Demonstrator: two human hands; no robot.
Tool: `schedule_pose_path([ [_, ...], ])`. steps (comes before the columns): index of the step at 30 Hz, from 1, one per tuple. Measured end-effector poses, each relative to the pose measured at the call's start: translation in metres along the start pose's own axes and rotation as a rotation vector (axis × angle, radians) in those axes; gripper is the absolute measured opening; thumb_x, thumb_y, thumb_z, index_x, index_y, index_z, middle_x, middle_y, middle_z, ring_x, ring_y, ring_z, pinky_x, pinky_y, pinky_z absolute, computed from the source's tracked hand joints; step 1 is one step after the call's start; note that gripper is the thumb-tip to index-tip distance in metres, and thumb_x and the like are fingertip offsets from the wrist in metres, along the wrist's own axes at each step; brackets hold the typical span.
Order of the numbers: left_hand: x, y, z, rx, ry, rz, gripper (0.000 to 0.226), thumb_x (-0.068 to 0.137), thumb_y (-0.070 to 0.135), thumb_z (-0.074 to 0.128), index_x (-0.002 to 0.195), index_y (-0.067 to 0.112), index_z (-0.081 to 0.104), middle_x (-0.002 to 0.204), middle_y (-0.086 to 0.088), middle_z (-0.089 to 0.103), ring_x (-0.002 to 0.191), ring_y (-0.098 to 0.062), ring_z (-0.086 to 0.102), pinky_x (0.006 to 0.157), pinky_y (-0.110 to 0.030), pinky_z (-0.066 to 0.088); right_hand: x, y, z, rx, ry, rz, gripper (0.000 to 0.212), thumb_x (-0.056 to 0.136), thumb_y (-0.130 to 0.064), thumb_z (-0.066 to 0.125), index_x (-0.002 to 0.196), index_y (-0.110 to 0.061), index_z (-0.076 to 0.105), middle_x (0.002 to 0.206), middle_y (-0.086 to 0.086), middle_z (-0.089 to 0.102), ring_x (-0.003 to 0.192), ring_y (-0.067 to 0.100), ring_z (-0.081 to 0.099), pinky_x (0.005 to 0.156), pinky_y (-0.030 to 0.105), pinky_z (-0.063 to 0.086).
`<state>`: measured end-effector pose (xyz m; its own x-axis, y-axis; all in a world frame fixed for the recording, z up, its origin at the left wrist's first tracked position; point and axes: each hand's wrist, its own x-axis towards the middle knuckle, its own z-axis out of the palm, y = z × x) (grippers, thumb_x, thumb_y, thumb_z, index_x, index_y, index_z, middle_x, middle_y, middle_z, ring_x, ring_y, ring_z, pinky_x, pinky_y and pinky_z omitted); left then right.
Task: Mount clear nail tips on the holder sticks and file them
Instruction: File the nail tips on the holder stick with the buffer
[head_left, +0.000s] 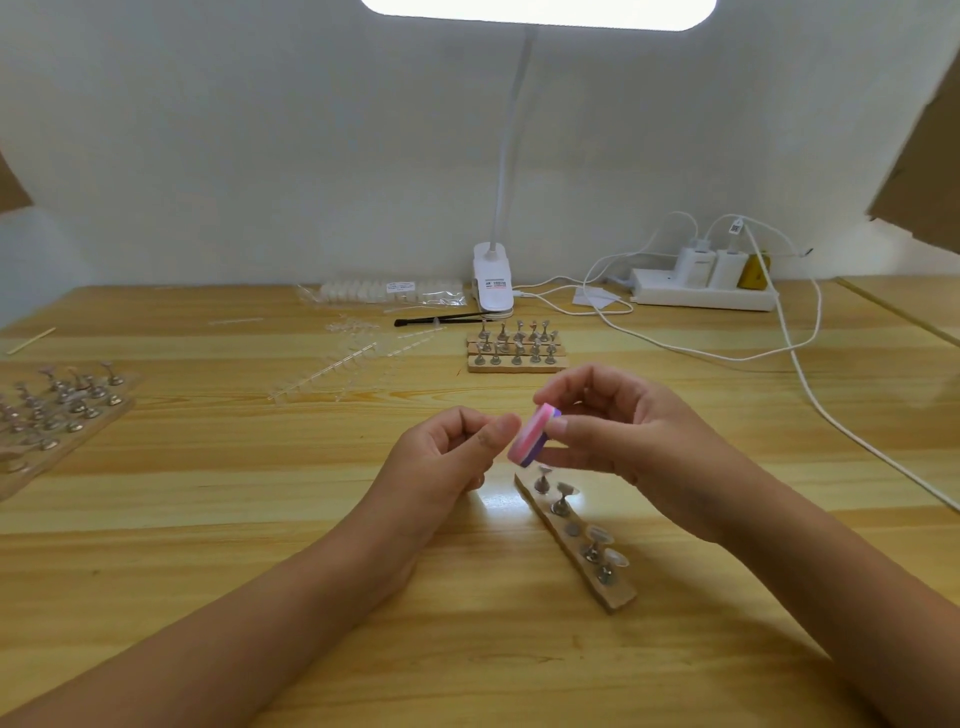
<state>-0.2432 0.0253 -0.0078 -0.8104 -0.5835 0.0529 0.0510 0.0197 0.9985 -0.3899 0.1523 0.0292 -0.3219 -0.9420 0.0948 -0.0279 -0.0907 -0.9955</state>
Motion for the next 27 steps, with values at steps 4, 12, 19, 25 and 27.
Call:
schedule_pose_path([
  [4,0.002,-0.002,0.000,-0.034,0.010,-0.009,0.024,0.068,0.059,0.071,0.070,0.036,0.072,0.062,0.014,0.053,0.059,-0.003,0.045,0.068,-0.022,0.042,0.000,0.003,0.003,0.028,0.021,0.003,0.027,0.076,-0.017,0.074,0.100,-0.007,0.065,0.096,0.012,0.071,0.090,0.024,0.073,0.076,0.026,0.057],
  [12,0.004,-0.003,-0.002,-0.064,0.029,-0.040,0.029,0.066,0.058,0.075,0.075,0.031,0.074,0.062,0.011,0.049,0.059,-0.006,0.043,0.069,-0.023,0.041,0.001,0.002,-0.001,0.070,0.110,-0.037,0.030,0.073,-0.017,0.072,0.100,-0.006,0.065,0.094,0.010,0.069,0.091,0.024,0.072,0.080,0.026,0.057],
  [19,0.005,-0.005,-0.004,-0.044,-0.005,-0.032,0.025,0.069,0.055,0.077,0.073,0.032,0.072,0.063,0.011,0.050,0.060,-0.006,0.043,0.068,-0.021,0.042,0.001,0.007,0.004,0.026,0.114,-0.083,0.027,0.074,-0.021,0.073,0.099,-0.009,0.067,0.093,0.004,0.074,0.091,0.022,0.073,0.080,0.025,0.058],
  [25,0.004,-0.008,-0.004,0.030,-0.030,-0.035,0.059,0.063,0.062,0.074,0.096,0.014,0.070,0.064,0.014,0.051,0.062,-0.004,0.046,0.070,-0.019,0.046,0.011,0.008,-0.035,-0.705,0.407,-0.157,0.012,0.087,-0.015,0.069,0.098,-0.020,0.069,0.089,-0.003,0.070,0.088,0.009,0.065,0.081,0.020,0.054],
  [27,0.005,-0.008,-0.004,0.016,-0.019,-0.039,0.062,0.061,0.064,0.073,0.096,0.013,0.070,0.064,0.012,0.050,0.063,-0.006,0.044,0.072,-0.021,0.045,0.012,0.014,-0.043,-1.106,0.357,-0.183,0.010,0.089,-0.017,0.066,0.098,-0.021,0.068,0.095,-0.008,0.063,0.092,0.011,0.056,0.084,0.032,0.051],
])
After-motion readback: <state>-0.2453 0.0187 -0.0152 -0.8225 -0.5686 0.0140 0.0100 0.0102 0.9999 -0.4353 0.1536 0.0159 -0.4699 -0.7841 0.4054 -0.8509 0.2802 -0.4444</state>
